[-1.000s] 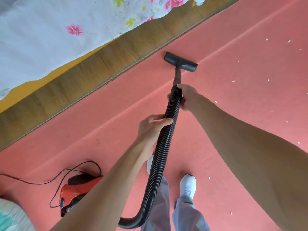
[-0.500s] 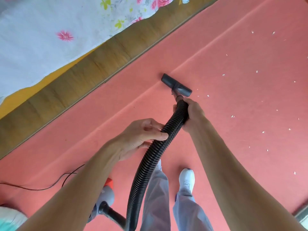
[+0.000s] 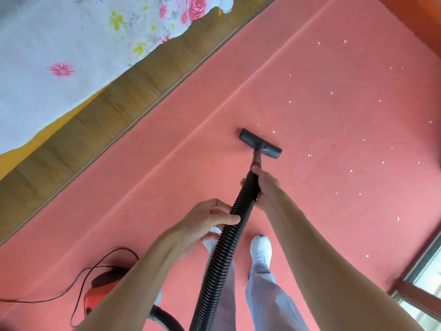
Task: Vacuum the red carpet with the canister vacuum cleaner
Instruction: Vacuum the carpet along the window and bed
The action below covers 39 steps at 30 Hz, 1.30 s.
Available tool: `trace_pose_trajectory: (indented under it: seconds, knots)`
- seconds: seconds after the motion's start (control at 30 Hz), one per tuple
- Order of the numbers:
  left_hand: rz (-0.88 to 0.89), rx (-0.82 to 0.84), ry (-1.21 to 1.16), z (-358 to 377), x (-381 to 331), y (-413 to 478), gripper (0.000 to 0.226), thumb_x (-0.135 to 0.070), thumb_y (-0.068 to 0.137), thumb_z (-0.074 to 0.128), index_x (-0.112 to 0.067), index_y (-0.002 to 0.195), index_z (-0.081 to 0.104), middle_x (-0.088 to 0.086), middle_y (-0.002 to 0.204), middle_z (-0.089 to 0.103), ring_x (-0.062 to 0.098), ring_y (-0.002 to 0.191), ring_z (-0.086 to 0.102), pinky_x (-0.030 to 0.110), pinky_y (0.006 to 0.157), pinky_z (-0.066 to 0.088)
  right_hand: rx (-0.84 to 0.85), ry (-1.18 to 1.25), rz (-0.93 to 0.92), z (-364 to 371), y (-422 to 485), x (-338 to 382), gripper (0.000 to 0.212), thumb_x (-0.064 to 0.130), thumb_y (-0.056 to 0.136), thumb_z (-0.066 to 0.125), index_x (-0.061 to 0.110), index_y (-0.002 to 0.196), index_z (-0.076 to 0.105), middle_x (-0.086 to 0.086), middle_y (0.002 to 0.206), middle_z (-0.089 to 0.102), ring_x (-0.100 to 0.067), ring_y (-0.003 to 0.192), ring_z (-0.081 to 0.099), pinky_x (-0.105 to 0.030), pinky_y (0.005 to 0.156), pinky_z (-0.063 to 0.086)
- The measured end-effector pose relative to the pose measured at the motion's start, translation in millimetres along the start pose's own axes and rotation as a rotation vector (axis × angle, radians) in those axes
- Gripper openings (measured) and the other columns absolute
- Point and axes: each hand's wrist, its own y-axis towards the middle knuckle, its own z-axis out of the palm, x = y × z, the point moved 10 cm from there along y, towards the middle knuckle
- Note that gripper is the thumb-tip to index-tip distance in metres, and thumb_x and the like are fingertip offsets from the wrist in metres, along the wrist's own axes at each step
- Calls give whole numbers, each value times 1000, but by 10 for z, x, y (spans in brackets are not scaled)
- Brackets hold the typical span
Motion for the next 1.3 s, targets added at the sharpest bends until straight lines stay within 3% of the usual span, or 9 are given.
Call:
trace_pose_trajectory:
  seconds: [0.1,0.23,0.57,0.7,0.83,0.93,1.03,1.13,1.3]
  knots:
    - [19,-107,-162,55,47,122,29,-16,82,79,-8,106,66,14,96,67,21,77,64,34,66,55,5,-96,-10,17,141,173,25,26,93,63,8,109,57,-10,84,68,-20,57,66,-26,49,48]
    - [19,-156,-348,217,95,231,30,-11,84,77,-7,113,68,13,91,69,20,62,68,39,64,61,-3,-163,-49,-27,250,317,26,30,94,62,9,109,59,-10,84,70,-20,62,67,-31,62,52]
    - [79,-81,-272,193,30,89,34,-11,82,76,-17,115,71,14,95,70,27,67,68,38,59,60,27,-154,-58,-232,129,193,24,29,92,61,9,106,60,-15,106,71,-25,85,66,-41,84,55]
    - [104,-107,-249,244,-6,249,35,-7,86,74,-21,118,70,13,96,69,29,70,66,38,64,61,-81,-304,-127,-229,311,401,28,27,92,62,7,111,61,-12,103,70,-25,86,67,-29,57,47]
    - [128,-150,-222,398,8,524,43,-4,83,77,-26,120,70,7,91,73,29,72,66,61,83,56,-178,-511,-251,-253,610,718,32,23,89,60,4,115,61,-13,104,67,-30,90,65,-34,66,52]
    - [125,-163,-267,459,44,640,45,-1,81,78,-23,119,71,5,83,74,31,72,65,64,86,54,-180,-600,-274,-272,776,808,27,21,87,60,7,111,59,-14,105,67,-31,93,66,-36,68,54]
    - [91,-89,-213,510,91,612,46,0,78,80,-19,119,71,10,90,74,31,74,70,57,80,60,-188,-633,-253,-434,694,774,23,20,87,61,6,104,60,-15,98,66,-29,80,63,-29,55,48]
    - [34,31,-99,488,138,443,46,4,78,78,-17,119,71,8,88,71,25,73,72,34,64,60,-146,-630,-175,-654,478,601,22,20,90,63,4,106,60,-16,88,64,-24,64,60,-22,41,44]
    - [-11,145,12,392,129,306,47,2,79,77,-18,121,72,13,100,67,28,85,71,38,75,60,-65,-604,-115,-757,237,447,27,19,91,60,-2,110,60,-16,84,63,-22,58,60,-20,39,44]
